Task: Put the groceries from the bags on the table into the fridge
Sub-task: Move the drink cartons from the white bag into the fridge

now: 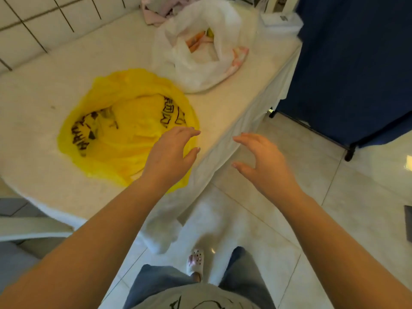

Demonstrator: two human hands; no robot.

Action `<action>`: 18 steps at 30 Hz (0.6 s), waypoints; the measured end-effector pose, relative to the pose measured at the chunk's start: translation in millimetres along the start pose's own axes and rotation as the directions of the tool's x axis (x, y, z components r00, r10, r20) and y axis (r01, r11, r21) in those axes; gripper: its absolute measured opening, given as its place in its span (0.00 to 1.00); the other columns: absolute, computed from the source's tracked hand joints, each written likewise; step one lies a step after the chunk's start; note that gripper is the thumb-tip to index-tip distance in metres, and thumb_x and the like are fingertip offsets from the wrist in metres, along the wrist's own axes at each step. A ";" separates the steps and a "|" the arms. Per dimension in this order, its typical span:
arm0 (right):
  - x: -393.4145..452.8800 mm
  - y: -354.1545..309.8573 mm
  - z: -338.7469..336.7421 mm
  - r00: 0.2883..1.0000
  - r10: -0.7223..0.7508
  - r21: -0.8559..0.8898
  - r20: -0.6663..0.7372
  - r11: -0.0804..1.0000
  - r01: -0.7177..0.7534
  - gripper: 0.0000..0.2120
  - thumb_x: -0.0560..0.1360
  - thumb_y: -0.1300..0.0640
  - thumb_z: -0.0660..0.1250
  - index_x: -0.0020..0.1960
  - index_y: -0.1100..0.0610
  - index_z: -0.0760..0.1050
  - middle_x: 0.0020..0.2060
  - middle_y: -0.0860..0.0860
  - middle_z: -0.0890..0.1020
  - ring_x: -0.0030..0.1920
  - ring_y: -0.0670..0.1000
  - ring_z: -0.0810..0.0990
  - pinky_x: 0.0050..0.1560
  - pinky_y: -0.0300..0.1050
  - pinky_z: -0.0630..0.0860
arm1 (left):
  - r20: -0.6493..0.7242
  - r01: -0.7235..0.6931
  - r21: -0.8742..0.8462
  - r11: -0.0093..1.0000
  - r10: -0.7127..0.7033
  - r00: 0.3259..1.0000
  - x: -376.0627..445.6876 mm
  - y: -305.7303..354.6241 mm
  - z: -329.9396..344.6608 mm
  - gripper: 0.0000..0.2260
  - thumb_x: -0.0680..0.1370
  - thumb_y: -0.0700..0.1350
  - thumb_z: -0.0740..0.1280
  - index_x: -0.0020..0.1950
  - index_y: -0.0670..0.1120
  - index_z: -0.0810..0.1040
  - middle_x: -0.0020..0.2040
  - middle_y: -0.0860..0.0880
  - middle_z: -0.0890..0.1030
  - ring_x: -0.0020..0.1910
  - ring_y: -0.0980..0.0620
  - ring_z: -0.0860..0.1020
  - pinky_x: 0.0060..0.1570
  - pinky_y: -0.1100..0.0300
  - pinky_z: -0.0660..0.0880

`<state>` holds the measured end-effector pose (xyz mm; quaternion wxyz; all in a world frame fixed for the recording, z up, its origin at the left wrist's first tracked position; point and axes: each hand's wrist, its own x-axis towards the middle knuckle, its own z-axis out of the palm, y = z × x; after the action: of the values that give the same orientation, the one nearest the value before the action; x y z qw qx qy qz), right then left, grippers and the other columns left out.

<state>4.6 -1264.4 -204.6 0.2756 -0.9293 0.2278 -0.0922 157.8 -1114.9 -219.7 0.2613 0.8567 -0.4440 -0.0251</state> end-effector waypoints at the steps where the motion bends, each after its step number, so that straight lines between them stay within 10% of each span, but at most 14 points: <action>1: 17.7 8.9 -4.4 1.000 -0.012 0.013 0.001 1.000 0.012 0.25 0.73 0.55 0.70 0.68 0.50 0.69 0.68 0.49 0.70 0.69 0.49 0.65 0.66 0.37 0.57 | -0.007 0.008 0.006 1.000 -0.008 1.000 17.0 1.2 3.3 0.16 0.75 0.43 0.69 0.62 0.45 0.76 0.60 0.46 0.78 0.62 0.47 0.73 0.60 0.55 0.67; 18: 343.0 160.3 -87.3 0.887 -0.421 0.125 0.191 0.906 0.404 0.25 0.70 0.56 0.73 0.66 0.51 0.72 0.65 0.49 0.73 0.66 0.51 0.69 0.64 0.39 0.64 | -0.185 0.425 0.060 0.903 -0.408 0.894 282.4 32.4 77.2 0.16 0.76 0.47 0.67 0.65 0.49 0.75 0.64 0.51 0.75 0.64 0.52 0.71 0.60 0.67 0.60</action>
<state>220.5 -1587.4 -205.1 0.3104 -0.9488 -0.0098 -0.0578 283.1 -1381.5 -217.6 0.2436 0.9428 -0.2270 0.0140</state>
